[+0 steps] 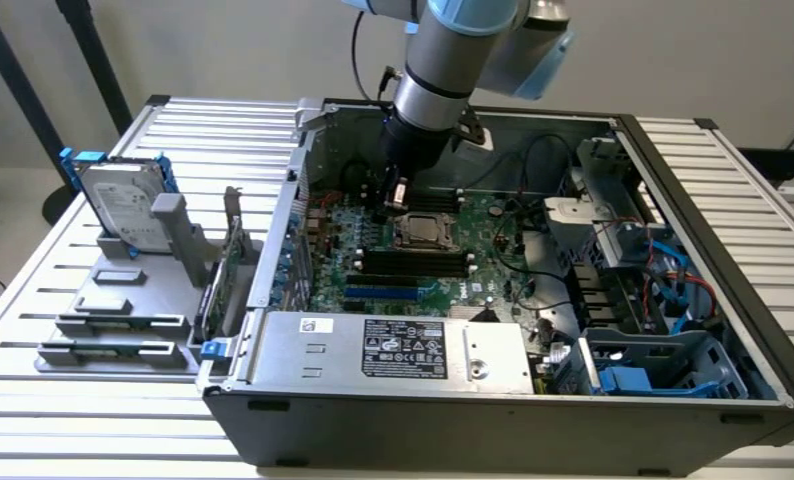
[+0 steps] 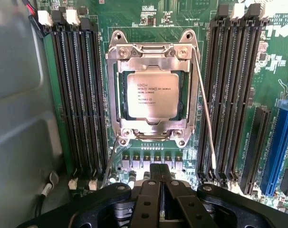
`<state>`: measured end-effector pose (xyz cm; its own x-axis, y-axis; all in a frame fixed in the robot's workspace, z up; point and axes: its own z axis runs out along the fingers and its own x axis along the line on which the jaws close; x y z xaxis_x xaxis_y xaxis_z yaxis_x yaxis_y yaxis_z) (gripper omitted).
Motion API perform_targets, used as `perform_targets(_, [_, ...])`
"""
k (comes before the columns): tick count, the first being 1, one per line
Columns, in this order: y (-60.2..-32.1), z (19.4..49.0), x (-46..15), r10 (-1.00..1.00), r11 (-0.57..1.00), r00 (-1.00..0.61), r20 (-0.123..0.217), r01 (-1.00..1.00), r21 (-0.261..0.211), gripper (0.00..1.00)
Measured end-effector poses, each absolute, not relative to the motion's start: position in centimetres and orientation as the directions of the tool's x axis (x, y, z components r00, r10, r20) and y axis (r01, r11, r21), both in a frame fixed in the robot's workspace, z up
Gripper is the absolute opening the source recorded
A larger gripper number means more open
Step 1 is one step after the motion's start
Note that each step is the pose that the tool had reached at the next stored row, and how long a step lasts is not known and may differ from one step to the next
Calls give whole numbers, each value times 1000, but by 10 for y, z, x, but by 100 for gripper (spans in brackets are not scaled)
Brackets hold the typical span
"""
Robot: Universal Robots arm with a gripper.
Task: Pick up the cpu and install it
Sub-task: 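Close the cpu cover, then install the first cpu locking lever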
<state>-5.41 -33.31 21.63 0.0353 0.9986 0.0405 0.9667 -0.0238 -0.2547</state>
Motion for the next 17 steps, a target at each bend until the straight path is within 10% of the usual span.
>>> perform_targets(17, [-333, 218, -60, 998, -25, 37, 42, 967, -252, 11])
